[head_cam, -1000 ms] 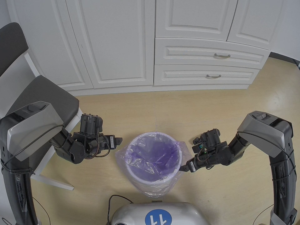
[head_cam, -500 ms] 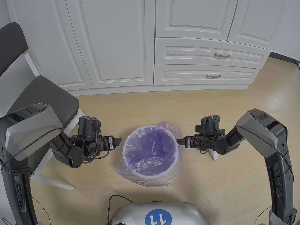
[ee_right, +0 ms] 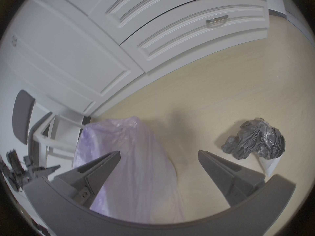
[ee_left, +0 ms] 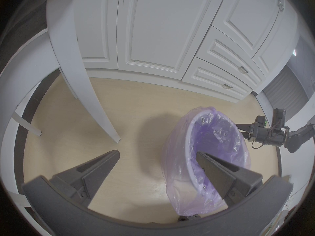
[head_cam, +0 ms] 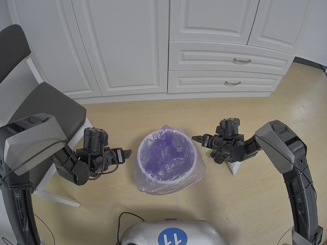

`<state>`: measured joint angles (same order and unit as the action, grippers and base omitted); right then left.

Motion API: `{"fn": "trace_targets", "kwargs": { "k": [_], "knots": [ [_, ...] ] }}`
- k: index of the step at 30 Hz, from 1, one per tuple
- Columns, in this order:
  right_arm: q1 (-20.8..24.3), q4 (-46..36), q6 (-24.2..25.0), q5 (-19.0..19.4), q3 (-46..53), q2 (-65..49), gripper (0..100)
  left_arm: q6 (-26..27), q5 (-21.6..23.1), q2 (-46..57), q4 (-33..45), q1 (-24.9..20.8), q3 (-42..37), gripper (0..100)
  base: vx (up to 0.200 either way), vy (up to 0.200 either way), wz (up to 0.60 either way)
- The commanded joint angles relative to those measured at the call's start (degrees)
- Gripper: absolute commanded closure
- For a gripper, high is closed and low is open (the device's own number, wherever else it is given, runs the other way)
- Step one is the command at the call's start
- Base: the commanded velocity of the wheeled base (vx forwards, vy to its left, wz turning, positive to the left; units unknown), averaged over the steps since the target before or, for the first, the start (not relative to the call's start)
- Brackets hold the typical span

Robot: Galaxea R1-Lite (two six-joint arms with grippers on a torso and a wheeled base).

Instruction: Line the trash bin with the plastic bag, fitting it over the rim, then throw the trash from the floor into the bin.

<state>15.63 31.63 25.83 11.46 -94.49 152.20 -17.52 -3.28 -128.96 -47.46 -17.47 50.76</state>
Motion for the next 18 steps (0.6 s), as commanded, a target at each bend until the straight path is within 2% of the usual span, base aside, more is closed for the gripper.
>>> {"fn": "trace_targets", "kwargs": {
  "k": [1,3,6,7,8,11,12,13,16,18],
  "knots": [
    [-1.2,0.2,1.2,-1.4,-3.3,2.7,0,-0.6,-0.1,0.2,-0.8,-0.4,-0.7,0,0.000,0.000,0.00],
    [-1.7,0.1,0.3,-1.4,-2.4,2.2,0,-0.8,-0.1,0.3,-0.8,-0.5,-1.0,0,0.000,0.000,0.00],
    [-3.1,0.1,-7.6,-1.5,1.4,0.5,0,-0.8,-0.1,0.4,-0.9,-0.5,-1.9,0,0.000,0.000,0.00],
    [-3.2,0.2,-8.5,-1.5,1.7,0.3,0,-0.8,-0.1,0.4,-0.9,-0.5,-2.0,0,0.000,0.000,0.00],
    [-4.1,0.2,-13.4,-1.6,3.4,-0.5,0,-0.8,0.0,0.6,-1.8,-0.6,-2.8,0,0.000,0.000,0.00],
    [-5.7,0.2,-20.5,-1.5,8.0,-2.6,0,-0.8,-0.1,0.7,-4.0,-0.9,-4.4,0,0.000,0.000,0.00],
    [-6.5,0.4,-25.0,-0.7,12.9,-5.1,0,-0.7,-0.1,0.7,-5.5,-0.9,-5.8,0,0.000,0.000,0.00],
    [-6.7,1.0,-27.1,-0.2,15.3,-6.1,0,-0.7,-0.1,0.8,-6.2,-0.9,-6.4,0,0.000,0.000,0.00],
    [-6.8,6.0,-34.8,5.7,23.4,-8.8,0,-0.5,-0.1,0.7,-8.4,-1.0,-7.9,0,0.000,0.000,0.00],
    [-7.1,12.0,-42.4,11.5,30.9,-10.7,0,-0.4,0.0,0.6,-9.3,-1.0,-8.4,0,0.000,0.000,0.00]
  ]
}}
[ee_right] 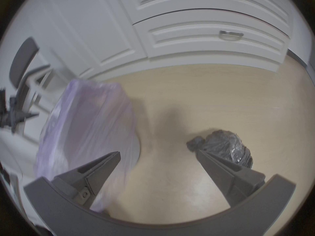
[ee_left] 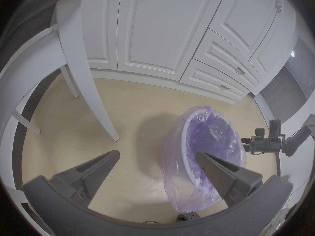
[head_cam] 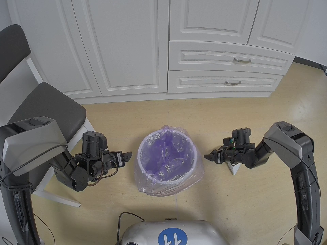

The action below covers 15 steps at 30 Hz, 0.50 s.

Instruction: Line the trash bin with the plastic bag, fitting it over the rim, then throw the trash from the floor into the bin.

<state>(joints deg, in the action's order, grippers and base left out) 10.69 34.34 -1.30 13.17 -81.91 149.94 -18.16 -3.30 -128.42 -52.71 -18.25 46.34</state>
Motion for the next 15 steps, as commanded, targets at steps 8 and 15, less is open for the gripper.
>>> {"fn": "trace_targets", "kwargs": {
  "k": [8,15],
  "knots": [
    [5.0,13.6,-24.2,13.3,27.2,-10.1,0,0.2,0.1,-0.5,-4.2,-0.4,-3.0,0,0.000,0.000,0.00],
    [11.5,13.6,-23.6,6.5,21.0,-3.5,0,0.1,0.0,-0.6,-4.2,-0.7,-2.6,0,0.000,0.000,0.00]
  ]
}}
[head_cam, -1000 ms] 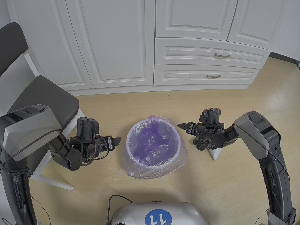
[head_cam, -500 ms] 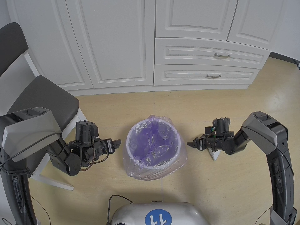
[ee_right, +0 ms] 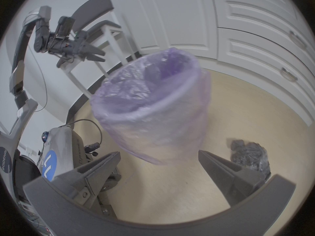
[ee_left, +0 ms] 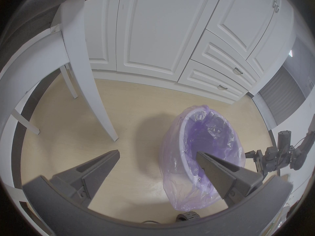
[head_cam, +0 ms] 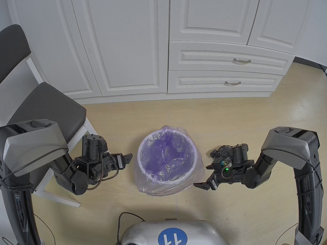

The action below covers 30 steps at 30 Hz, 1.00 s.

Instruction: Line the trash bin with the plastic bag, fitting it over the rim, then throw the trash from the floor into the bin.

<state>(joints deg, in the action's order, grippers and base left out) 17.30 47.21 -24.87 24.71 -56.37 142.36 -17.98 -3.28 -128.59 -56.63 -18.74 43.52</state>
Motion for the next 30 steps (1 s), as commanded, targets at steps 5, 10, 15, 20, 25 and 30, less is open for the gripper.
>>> {"fn": "trace_targets", "kwargs": {
  "k": [5,10,15,20,25,30],
  "knots": [
    [6.2,0.9,3.9,-7.0,-6.2,5.3,0,0.0,-0.1,-0.8,-0.2,-0.2,0.6,0,0.000,0.000,0.00],
    [6.2,1.0,5.0,-7.4,-9.1,6.3,100,-0.2,-0.1,-0.8,-0.2,-0.9,0.9,0,0.000,0.000,0.00],
    [5.3,1.1,5.8,-7.4,-9.4,5.8,100,-0.2,-0.1,-0.7,-0.2,-0.8,0.7,0,0.000,0.000,0.00],
    [1.6,1.1,5.7,-7.3,-12.9,6.7,100,-0.2,-0.1,-0.5,-0.2,-0.8,0.7,0,0.000,0.000,0.00],
    [-1.8,-1.9,6.1,-6.8,-21.8,10.7,100,-0.3,-0.1,-0.9,-0.2,-0.8,1.6,0,0.000,0.000,0.00],
    [-3.0,-5.6,7.2,-6.8,-31.3,15.6,100,-0.3,-0.2,-1.5,-0.3,-1.1,1.8,0,0.000,0.000,0.00]
  ]
}}
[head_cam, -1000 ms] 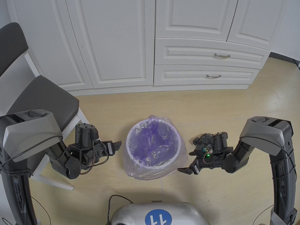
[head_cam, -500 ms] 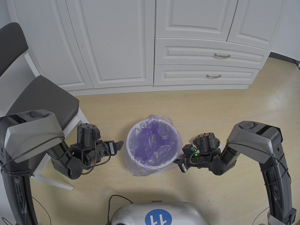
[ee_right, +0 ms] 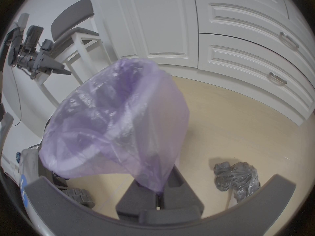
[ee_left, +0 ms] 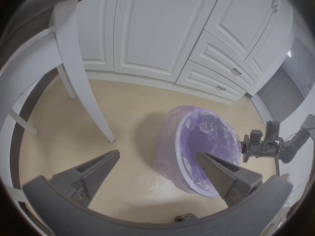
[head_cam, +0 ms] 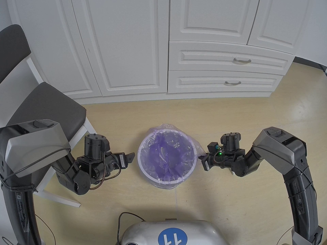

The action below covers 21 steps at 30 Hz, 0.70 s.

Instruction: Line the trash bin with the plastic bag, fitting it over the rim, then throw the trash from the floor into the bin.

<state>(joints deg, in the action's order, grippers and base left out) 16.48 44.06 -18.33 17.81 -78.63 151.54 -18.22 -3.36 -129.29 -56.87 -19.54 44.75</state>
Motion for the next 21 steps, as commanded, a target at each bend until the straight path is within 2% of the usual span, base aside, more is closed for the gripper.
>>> {"fn": "trace_targets", "kwargs": {
  "k": [1,8,11,15,18,21],
  "knots": [
    [-2.3,-2.6,0.8,0.1,-11.2,8.1,100,-0.1,-0.2,-0.8,-0.3,-0.3,0.6,0,0.000,0.000,0.00],
    [-3.2,-12.9,1.9,0.7,-19.7,11.1,100,-0.4,-1.3,-2.5,-3.4,-0.3,0.0,0,0.000,0.000,0.00],
    [-3.3,-13.5,2.3,1.4,-20.5,11.4,100,-0.4,-1.3,-3.1,-3.4,-0.3,0.2,0,0.000,0.000,0.00],
    [-3.2,-14.6,3.2,4.8,-21.8,11.8,100,-0.4,-1.2,-4.6,-3.7,-0.6,0.5,0,0.000,0.000,0.00],
    [-2.9,-14.9,4.8,7.2,-25.4,14.0,100,-0.5,-1.2,-5.7,-3.7,-0.8,1.3,0,0.000,0.000,0.00],
    [-2.6,-15.7,5.9,7.8,-29.1,15.9,100,-0.5,-1.2,-6.6,-3.8,-0.8,2.0,0,0.000,0.000,0.00]
  ]
}}
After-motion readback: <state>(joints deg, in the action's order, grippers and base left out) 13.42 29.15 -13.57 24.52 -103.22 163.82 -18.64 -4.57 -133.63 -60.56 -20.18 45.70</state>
